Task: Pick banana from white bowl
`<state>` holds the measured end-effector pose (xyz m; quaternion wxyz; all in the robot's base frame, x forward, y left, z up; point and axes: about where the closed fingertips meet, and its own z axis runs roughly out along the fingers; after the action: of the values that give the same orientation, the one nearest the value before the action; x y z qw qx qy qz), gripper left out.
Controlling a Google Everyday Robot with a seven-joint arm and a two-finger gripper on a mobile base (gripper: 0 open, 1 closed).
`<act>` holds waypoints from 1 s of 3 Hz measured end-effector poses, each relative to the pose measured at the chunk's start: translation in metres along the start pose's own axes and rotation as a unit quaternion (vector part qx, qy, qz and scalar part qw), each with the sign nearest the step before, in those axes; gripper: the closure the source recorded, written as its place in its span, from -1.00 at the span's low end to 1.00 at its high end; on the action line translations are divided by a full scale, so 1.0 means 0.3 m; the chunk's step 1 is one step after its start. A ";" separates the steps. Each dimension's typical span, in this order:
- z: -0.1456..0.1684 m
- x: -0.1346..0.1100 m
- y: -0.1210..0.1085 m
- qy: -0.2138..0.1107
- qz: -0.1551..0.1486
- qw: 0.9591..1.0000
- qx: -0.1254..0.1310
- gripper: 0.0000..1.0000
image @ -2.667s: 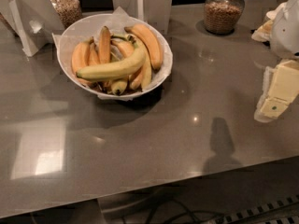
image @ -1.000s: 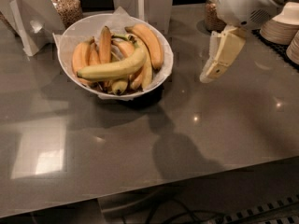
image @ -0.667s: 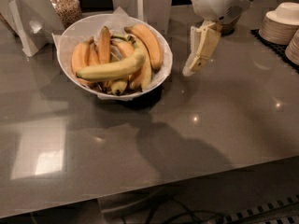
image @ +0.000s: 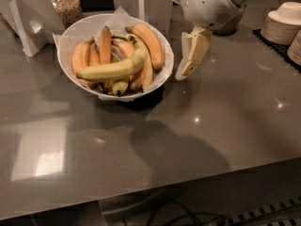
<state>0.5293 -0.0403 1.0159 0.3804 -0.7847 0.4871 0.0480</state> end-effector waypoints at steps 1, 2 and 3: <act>0.116 -0.040 -0.010 -0.017 -0.037 0.999 -0.012 -1.00; 0.229 -0.075 -0.027 -0.037 -0.065 0.997 -0.024 -0.62; 0.321 -0.104 -0.039 -0.053 -0.081 0.995 -0.037 -0.26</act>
Offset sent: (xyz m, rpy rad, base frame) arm 0.0280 0.0960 -0.0557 0.0009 -0.0413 0.2361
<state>0.5509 0.0471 0.9683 0.3787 -0.8316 0.3989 0.0763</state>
